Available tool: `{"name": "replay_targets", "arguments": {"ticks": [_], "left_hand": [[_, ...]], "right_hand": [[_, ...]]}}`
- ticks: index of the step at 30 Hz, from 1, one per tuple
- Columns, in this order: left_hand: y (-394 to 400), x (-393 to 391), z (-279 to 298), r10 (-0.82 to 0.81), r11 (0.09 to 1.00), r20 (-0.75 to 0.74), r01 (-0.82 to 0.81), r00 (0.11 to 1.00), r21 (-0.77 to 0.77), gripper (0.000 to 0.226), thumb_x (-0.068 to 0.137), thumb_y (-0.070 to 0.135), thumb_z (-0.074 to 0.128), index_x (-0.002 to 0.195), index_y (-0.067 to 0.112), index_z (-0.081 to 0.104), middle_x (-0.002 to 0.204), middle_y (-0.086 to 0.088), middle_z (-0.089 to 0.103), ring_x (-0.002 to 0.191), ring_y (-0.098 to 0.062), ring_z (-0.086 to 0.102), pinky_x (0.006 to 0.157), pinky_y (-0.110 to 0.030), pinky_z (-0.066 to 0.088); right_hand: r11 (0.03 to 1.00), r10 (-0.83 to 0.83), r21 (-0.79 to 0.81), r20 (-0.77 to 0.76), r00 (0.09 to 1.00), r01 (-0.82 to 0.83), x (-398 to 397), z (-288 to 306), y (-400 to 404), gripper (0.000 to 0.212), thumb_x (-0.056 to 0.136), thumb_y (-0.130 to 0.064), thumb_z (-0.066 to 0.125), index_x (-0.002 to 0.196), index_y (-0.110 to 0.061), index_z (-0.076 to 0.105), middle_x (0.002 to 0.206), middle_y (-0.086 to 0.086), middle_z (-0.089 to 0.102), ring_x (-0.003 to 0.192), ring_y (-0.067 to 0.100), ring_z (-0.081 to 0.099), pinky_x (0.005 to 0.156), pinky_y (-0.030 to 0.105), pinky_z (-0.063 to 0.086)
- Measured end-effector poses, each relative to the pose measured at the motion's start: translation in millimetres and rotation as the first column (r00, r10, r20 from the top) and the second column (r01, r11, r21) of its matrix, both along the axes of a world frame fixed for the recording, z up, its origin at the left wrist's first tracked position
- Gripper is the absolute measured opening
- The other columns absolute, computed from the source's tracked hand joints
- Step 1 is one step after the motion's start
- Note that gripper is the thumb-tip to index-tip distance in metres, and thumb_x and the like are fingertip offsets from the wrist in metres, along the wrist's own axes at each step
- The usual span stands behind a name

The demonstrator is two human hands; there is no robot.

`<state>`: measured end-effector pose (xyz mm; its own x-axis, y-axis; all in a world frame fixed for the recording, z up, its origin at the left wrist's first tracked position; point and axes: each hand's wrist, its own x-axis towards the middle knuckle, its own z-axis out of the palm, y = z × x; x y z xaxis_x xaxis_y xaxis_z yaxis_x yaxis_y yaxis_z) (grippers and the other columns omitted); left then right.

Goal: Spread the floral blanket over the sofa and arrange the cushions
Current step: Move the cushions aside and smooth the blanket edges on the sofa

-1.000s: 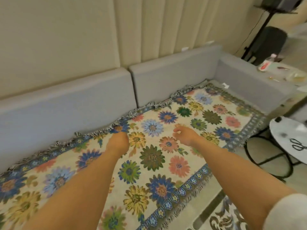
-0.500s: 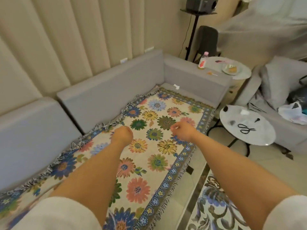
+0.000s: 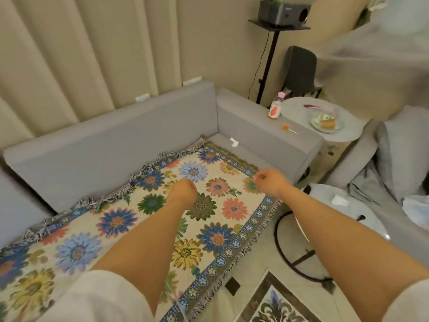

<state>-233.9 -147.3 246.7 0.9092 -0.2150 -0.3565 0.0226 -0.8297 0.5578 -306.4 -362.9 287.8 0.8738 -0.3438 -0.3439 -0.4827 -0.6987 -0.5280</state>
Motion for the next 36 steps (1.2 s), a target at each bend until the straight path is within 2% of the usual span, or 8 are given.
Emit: {"name": "replay_targets", "arguments": {"ticks": [3, 12, 16, 18, 22, 24, 29, 36], "left_hand": [[-26, 49, -12, 0.086, 0.996, 0.028, -0.085, 0.996, -0.003, 0.027, 0.092, 0.002, 0.042, 0.102, -0.003, 0.066, 0.11, -0.02, 0.067, 0.082, -0.027, 0.055, 0.079, -0.038, 0.052], [-128, 191, -55, 0.187, 0.981, -0.057, -0.184, 0.981, 0.061, 0.032, 0.096, 0.002, 0.035, 0.114, -0.003, 0.061, 0.115, -0.024, 0.065, 0.099, -0.036, 0.064, 0.083, -0.041, 0.053], [-173, 242, -73, 0.211, 0.976, -0.105, -0.204, 0.972, 0.073, 0.032, 0.096, 0.002, 0.038, 0.118, -0.002, 0.06, 0.117, -0.021, 0.065, 0.106, -0.034, 0.063, 0.09, -0.042, 0.054], [-188, 268, -84, 0.255, 0.966, -0.124, -0.247, 0.959, 0.076, 0.033, 0.095, -0.001, 0.04, 0.121, 0.0, 0.059, 0.12, -0.02, 0.064, 0.106, -0.034, 0.064, 0.089, -0.041, 0.054], [-213, 324, -126, 0.4, 0.916, -0.09, -0.399, 0.912, 0.036, 0.039, 0.091, -0.005, 0.034, 0.12, 0.005, 0.059, 0.129, -0.017, 0.058, 0.092, -0.033, 0.063, 0.07, -0.033, 0.048], [-230, 357, -155, 0.443, 0.897, -0.098, -0.439, 0.891, 0.058, 0.041, 0.091, -0.006, 0.034, 0.123, 0.005, 0.057, 0.133, -0.016, 0.055, 0.1, -0.033, 0.062, 0.077, -0.036, 0.052], [-273, 424, -236, 0.509, 0.861, -0.139, -0.501, 0.849, 0.092, 0.046, 0.091, -0.008, 0.033, 0.128, 0.009, 0.054, 0.134, -0.019, 0.053, 0.107, -0.038, 0.061, 0.086, -0.04, 0.055], [-283, 470, -356, 0.52, 0.846, -0.085, -0.499, 0.85, 0.187, 0.056, 0.091, -0.013, 0.031, 0.139, 0.013, 0.041, 0.128, -0.02, 0.056, 0.106, -0.037, 0.06, 0.069, -0.038, 0.048]], "right_hand": [[0.999, 0.047, 0.014, 0.007, 0.999, -0.047, 57, -14, -31, 0.038, 0.097, -0.017, 0.04, 0.059, -0.016, 0.046, 0.056, 0.004, 0.043, 0.05, 0.018, 0.035, 0.056, 0.031, 0.033], [0.977, 0.206, -0.036, -0.09, 0.974, -0.21, 217, -52, -134, 0.024, 0.096, -0.011, 0.041, 0.095, -0.008, 0.066, 0.101, 0.011, 0.065, 0.086, 0.025, 0.057, 0.088, 0.039, 0.049], [0.951, 0.255, -0.135, -0.172, 0.951, -0.279, 292, -77, -180, 0.03, 0.093, -0.007, 0.036, 0.068, -0.013, 0.053, 0.087, 0.008, 0.057, 0.082, 0.022, 0.051, 0.06, 0.025, 0.039], [0.939, 0.287, -0.139, -0.188, 0.939, -0.314, 330, -95, -192, 0.03, 0.094, -0.009, 0.035, 0.069, -0.008, 0.052, 0.082, 0.01, 0.054, 0.079, 0.021, 0.048, 0.06, 0.025, 0.034], [0.92, 0.371, -0.059, -0.186, 0.91, -0.387, 410, -148, -215, 0.034, 0.096, -0.013, 0.035, 0.08, -0.003, 0.063, 0.078, 0.01, 0.058, 0.079, 0.024, 0.053, 0.063, 0.023, 0.034], [0.908, 0.407, -0.02, -0.189, 0.894, -0.418, 450, -183, -230, 0.035, 0.097, -0.013, 0.035, 0.091, 0.003, 0.065, 0.093, 0.02, 0.066, 0.09, 0.032, 0.062, 0.068, 0.025, 0.035], [0.87, 0.476, -0.03, -0.216, 0.853, -0.493, 529, -266, -261, 0.031, 0.095, -0.011, 0.04, 0.096, 0.0, 0.069, 0.105, 0.014, 0.069, 0.104, 0.03, 0.061, 0.082, 0.03, 0.045], [0.845, 0.519, -0.014, -0.221, 0.825, -0.535, 595, -411, -252, 0.041, 0.098, -0.025, 0.043, 0.132, -0.003, 0.045, 0.134, 0.018, 0.052, 0.121, 0.033, 0.051, 0.099, 0.036, 0.041]]}}
